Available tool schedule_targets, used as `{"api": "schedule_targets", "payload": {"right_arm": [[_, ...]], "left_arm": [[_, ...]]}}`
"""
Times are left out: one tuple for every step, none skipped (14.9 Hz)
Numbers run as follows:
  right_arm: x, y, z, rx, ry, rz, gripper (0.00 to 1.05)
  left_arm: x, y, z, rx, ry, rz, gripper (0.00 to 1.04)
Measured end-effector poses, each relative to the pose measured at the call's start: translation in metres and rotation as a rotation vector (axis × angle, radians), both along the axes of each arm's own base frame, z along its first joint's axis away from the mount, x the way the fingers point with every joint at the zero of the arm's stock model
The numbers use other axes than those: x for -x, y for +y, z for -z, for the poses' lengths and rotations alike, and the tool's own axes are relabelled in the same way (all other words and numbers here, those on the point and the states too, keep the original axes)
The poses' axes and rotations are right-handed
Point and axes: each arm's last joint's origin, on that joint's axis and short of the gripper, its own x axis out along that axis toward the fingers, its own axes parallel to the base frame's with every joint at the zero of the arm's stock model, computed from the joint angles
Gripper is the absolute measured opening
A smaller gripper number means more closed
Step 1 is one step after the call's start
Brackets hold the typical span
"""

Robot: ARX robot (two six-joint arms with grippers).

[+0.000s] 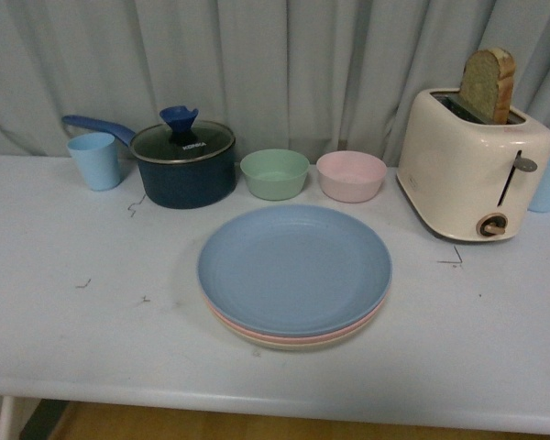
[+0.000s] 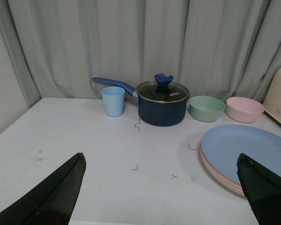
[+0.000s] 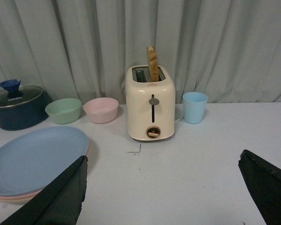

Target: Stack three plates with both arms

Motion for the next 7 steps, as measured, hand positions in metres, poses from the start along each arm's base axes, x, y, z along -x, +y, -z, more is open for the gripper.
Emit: {"api": "schedule_targets", "payload": {"right_arm": [[0.0000, 0.0000, 0.0000, 0.000, 0.000, 0.000, 0.98], [0.0000, 0.0000, 0.0000, 0.000, 0.000, 0.000, 0.98], [0.0000, 0.0000, 0.0000, 0.000, 0.000, 0.000, 0.98], [0.0000, 0.0000, 0.0000, 0.000, 0.000, 0.000, 0.98], [0.0000, 0.0000, 0.0000, 0.000, 0.000, 0.000, 0.98], [0.0000, 0.0000, 0.0000, 0.000, 0.000, 0.000, 0.98], [0.0000, 0.0000, 0.0000, 0.000, 0.000, 0.000, 0.98]], "left_arm": [[0.0000, 0.0000, 0.0000, 0.000, 0.000, 0.000, 0.98], [0.0000, 0.0000, 0.0000, 0.000, 0.000, 0.000, 0.98], [0.0000, 0.0000, 0.0000, 0.000, 0.000, 0.000, 0.98], [0.0000, 0.0000, 0.0000, 0.000, 0.000, 0.000, 0.98], [0.0000, 0.0000, 0.0000, 0.000, 0.000, 0.000, 0.98], [0.0000, 0.0000, 0.0000, 0.000, 0.000, 0.000, 0.98], [0.0000, 0.0000, 0.0000, 0.000, 0.000, 0.000, 0.98]]}}
